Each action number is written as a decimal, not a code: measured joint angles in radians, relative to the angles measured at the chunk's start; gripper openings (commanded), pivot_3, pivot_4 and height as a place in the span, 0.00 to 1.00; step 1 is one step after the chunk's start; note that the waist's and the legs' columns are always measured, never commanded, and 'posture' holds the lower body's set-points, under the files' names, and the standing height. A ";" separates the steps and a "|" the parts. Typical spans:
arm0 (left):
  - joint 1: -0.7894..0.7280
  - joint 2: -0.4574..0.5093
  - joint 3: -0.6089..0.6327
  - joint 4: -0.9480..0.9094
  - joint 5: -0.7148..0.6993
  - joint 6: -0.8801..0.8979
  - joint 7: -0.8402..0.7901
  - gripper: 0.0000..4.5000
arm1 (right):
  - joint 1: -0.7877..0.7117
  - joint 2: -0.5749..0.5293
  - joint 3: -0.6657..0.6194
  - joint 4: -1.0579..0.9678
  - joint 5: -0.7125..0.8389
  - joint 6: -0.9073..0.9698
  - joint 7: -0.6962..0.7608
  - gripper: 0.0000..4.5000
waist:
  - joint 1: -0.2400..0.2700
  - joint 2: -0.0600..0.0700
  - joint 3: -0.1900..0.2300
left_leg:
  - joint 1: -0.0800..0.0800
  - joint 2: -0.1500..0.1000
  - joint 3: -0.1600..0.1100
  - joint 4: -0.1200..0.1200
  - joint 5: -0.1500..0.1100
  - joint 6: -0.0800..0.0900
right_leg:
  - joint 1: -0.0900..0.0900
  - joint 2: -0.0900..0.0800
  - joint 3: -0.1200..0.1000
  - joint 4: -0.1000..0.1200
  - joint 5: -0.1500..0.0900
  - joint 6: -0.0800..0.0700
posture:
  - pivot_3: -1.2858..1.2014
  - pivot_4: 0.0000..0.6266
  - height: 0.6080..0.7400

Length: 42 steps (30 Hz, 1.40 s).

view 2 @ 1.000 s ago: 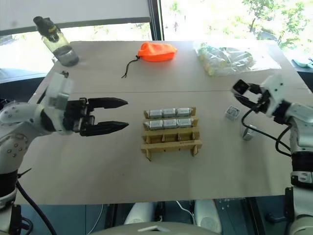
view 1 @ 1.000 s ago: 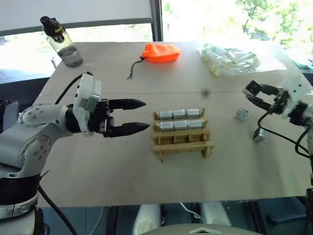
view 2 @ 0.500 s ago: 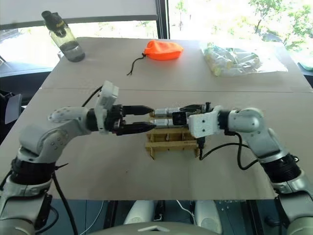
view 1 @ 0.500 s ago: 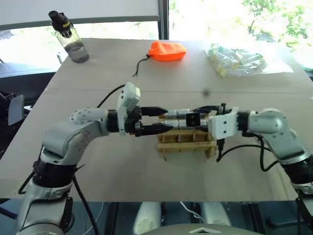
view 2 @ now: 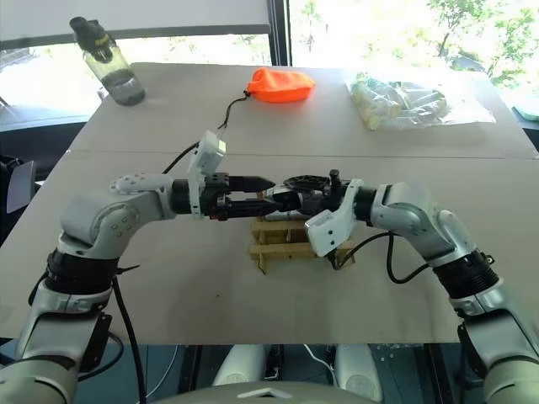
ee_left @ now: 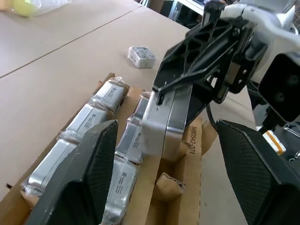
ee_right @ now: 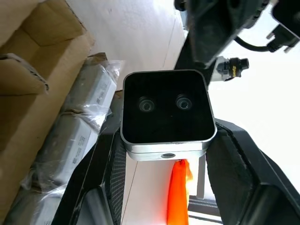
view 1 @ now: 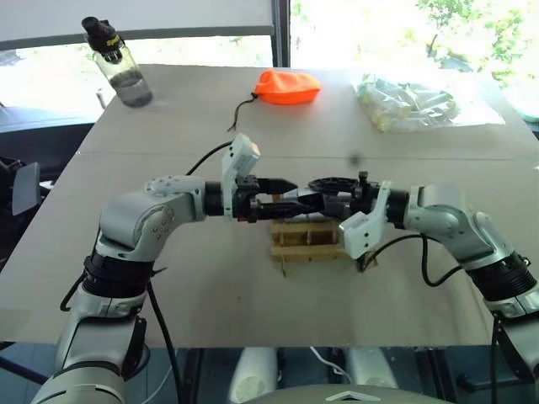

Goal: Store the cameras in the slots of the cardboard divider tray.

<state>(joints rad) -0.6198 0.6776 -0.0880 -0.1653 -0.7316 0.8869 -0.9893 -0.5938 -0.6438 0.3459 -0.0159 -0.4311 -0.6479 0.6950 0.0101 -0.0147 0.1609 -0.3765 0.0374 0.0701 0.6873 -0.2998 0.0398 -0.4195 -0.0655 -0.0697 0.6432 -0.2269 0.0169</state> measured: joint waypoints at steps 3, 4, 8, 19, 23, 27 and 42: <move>0.000 0.003 -0.001 0.000 0.004 0.000 -0.019 0.77 | -0.006 -0.001 0.008 0.017 -0.004 -0.033 0.000 0.41 | -0.002 0.000 0.000 | 0.000 0.000 0.000 0.000 0.000 0.000 | 0.000 0.000 0.000 0.000 0.000 0.000 | 0.52 0.24 0.89; 0.000 0.005 -0.002 0.000 0.006 0.000 -0.027 0.77 | -0.009 -0.001 0.012 0.021 -0.009 -0.043 0.000 0.41 | -0.003 0.000 0.000 | 0.000 0.000 0.000 0.000 0.000 0.000 | 0.000 0.000 0.000 0.000 0.000 0.000 | 0.52 0.24 0.89; -0.001 0.015 -0.025 0.000 0.023 0.003 -0.055 0.77 | -0.035 -0.006 0.032 0.046 -0.022 -0.097 0.000 0.41 | -0.003 0.000 0.000 | 0.000 0.000 0.000 0.000 0.000 0.000 | 0.000 0.000 0.000 0.000 0.000 0.000 | 0.52 0.24 0.89; -0.006 0.053 -0.081 0.019 0.103 -0.019 -0.135 0.77 | -0.070 -0.017 0.042 0.094 -0.058 -0.217 -0.008 0.41 | -0.002 0.000 0.000 | 0.000 0.000 0.000 0.000 0.000 0.000 | 0.000 0.000 0.000 0.000 0.000 0.000 | 0.52 0.24 0.89; -0.006 0.053 -0.081 0.019 0.110 -0.020 -0.145 0.77 | -0.070 -0.016 0.046 0.100 -0.062 -0.232 -0.009 0.41 | -0.001 0.000 0.000 | 0.000 0.000 0.000 0.000 0.000 0.000 | 0.000 0.000 0.000 0.000 0.000 0.000 | 0.52 0.24 0.89; -0.007 0.050 -0.081 0.019 0.111 -0.019 -0.155 0.77 | -0.069 -0.009 0.051 0.102 -0.067 -0.230 -0.009 0.41 | -0.002 0.000 0.000 | 0.000 0.000 0.000 0.000 0.000 0.000 | 0.000 0.000 0.000 0.000 0.000 0.000 | 0.52 0.24 0.89; -0.011 0.039 -0.101 0.019 0.163 -0.056 -0.181 0.15 | -0.068 0.007 0.058 0.108 -0.067 -0.206 -0.006 0.41 | -0.002 0.000 0.000 | 0.000 0.000 0.000 0.000 0.000 0.000 | 0.000 0.000 0.000 0.001 0.000 0.000 | 0.52 0.24 0.89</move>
<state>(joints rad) -0.6307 0.7170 -0.1894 -0.1460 -0.5686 0.8313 -1.1701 -0.6616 -0.6370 0.4042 0.0925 -0.4985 -0.8534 0.6891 0.0085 -0.0149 0.1610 -0.3769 0.0375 0.0700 0.6877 -0.2998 0.0399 -0.4198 -0.0654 -0.0698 0.6438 -0.2268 0.0168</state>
